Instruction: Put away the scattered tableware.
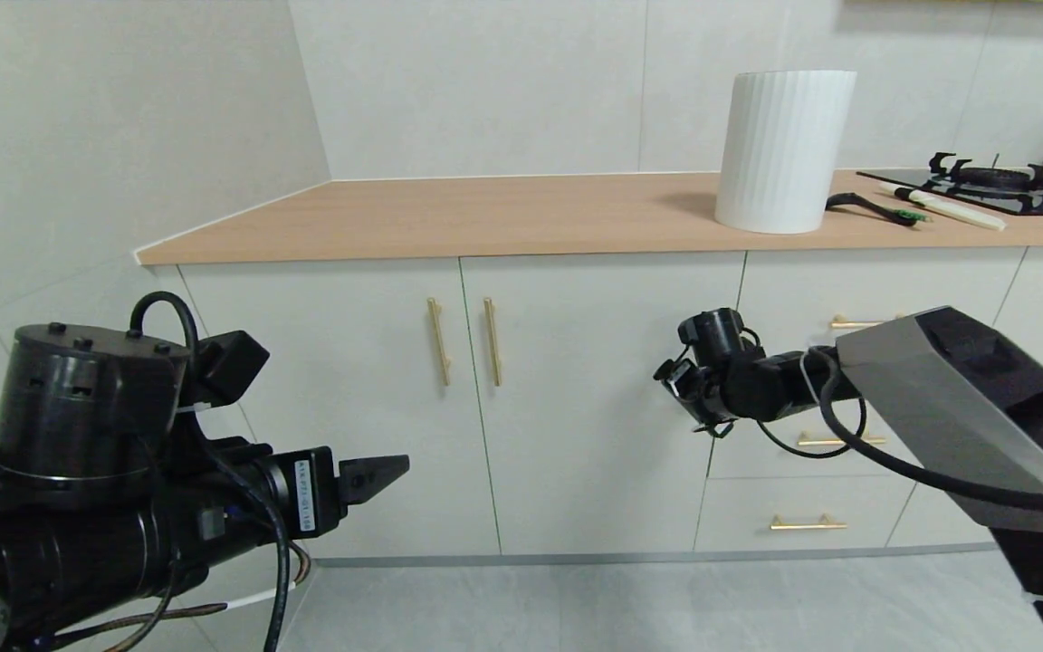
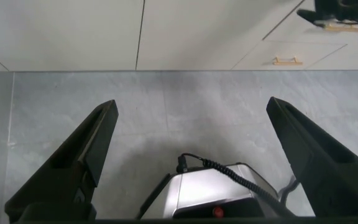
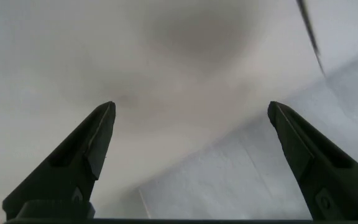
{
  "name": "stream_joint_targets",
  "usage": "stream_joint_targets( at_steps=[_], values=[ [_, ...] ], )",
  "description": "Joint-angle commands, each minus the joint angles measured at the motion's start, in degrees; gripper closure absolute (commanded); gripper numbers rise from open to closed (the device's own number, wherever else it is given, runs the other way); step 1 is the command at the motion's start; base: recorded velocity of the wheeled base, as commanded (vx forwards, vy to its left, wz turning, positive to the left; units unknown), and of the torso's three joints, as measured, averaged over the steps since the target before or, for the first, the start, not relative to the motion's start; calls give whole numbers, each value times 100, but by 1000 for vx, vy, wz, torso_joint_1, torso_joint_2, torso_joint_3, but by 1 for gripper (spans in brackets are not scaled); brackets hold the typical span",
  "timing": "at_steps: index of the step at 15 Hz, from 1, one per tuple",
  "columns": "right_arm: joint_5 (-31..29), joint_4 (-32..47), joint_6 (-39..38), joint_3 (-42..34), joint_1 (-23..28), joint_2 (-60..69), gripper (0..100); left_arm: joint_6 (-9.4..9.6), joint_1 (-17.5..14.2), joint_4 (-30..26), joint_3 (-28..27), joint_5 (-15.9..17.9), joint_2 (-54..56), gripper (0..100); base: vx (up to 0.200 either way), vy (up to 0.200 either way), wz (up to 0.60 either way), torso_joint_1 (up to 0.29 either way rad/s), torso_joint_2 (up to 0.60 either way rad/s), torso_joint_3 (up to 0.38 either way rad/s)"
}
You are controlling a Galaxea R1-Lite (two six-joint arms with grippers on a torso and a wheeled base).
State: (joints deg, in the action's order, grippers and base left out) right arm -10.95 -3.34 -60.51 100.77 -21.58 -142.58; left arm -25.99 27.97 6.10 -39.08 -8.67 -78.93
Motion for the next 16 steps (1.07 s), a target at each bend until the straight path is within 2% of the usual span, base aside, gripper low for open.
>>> stream_joint_targets(
  at_steps=[1,2,4,8,9,11,13,14,15,16],
  values=[
    [629,-9,242,-1129,-119,1303,0,-38,-10,32,-12,-47,98,0,0,0,0,0,0,0],
    [690,-88,435,-1455,-154,1611,0,-29,-37,102,-3,-74,168,0,0,0,0,0,0,0],
    [638,-650,971,-2580,-250,2788,0,-20,-142,322,-12,-206,616,0,0,0,0,0,0,0],
    [629,-984,2008,-4390,-277,5504,0,-3,-599,278,59,-258,1732,0,0,0,0,0,0,0],
    [646,-993,2325,-4988,-294,6427,0,24,-670,181,208,-399,2110,0,0,0,0,0,0,0],
    [603,-958,3054,-6016,-294,8343,0,252,-740,-284,516,-575,3139,0,0,0,0,0,0,0],
    [330,-879,3441,-6667,-259,9776,0,384,-784,-952,595,-557,4193,0,0,0,0,0,0,0],
    [172,-703,3687,-6878,-198,10338,0,402,-924,-1242,568,-539,4624,0,0,0,0,0,0,0],
    [84,-387,3889,-7027,31,10857,0,455,-1021,-1515,568,-539,5002,0,0,0,0,0,0,0],
    [119,-61,4083,-7124,470,11358,0,534,-1083,-1787,586,-539,5441,0,0,0,0,0,0,0]
  ],
)
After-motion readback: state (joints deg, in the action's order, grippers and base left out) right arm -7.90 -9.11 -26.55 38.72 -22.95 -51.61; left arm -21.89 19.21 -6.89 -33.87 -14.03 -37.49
